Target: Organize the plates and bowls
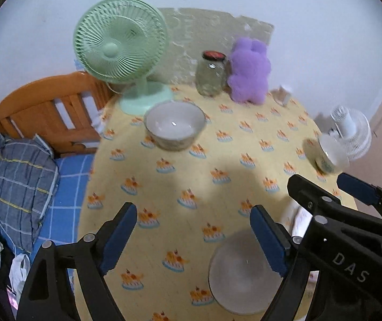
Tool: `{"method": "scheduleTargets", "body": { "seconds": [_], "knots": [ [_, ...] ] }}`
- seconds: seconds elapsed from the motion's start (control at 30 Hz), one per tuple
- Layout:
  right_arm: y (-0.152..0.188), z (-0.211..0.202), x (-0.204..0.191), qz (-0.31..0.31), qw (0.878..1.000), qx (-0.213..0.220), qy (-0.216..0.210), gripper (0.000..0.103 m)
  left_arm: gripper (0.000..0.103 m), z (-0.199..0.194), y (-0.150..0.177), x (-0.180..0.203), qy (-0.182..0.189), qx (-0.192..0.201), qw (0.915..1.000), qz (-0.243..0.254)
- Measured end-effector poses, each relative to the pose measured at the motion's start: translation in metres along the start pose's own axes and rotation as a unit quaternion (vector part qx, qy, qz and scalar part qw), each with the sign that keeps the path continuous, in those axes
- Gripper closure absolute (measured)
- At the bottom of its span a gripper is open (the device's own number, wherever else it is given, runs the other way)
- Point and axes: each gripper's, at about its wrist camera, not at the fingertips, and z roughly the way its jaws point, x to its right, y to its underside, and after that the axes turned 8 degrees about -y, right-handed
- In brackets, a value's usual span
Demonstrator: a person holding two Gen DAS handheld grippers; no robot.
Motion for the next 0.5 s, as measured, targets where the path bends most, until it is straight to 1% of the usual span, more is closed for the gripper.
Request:
{"method": "scheduleTargets", "body": {
  "seconds": [0.13,0.27,0.3,0.33,0.43,0.5],
  "knots": [
    [-0.021,0.01,-0.002,-0.012,1.0,0.01,-0.022,0.025,0.016,0.01,-0.02,-0.006,-0.024,0.006,0.9995,-0.021],
    [-0.044,0.027,-0.001,-0.021,0.998,0.02,-0.064,0.025,0.016,0.024,-0.039,-0.009,-0.04,0.009,0.9982,-0.043],
    [-0.051,0.032,-0.002,-0.028,0.997,0.024,-0.065,0.025,0.016,0.029,-0.043,-0.009,-0.048,0.012,0.9977,-0.046],
    [-0.057,0.039,-0.003,-0.039,0.997,0.023,-0.068,0.025,0.016,0.034,-0.047,-0.008,-0.057,0.014,0.9971,-0.049],
    [-0.076,0.066,-0.004,-0.054,0.995,-0.001,-0.086,0.025,0.018,0.051,-0.058,-0.009,-0.076,0.01,0.9953,-0.059],
    [-0.086,0.08,-0.007,-0.064,0.995,0.0,-0.082,0.025,0.02,0.063,-0.066,-0.011,-0.091,0.009,0.9937,-0.063]
  ]
}}
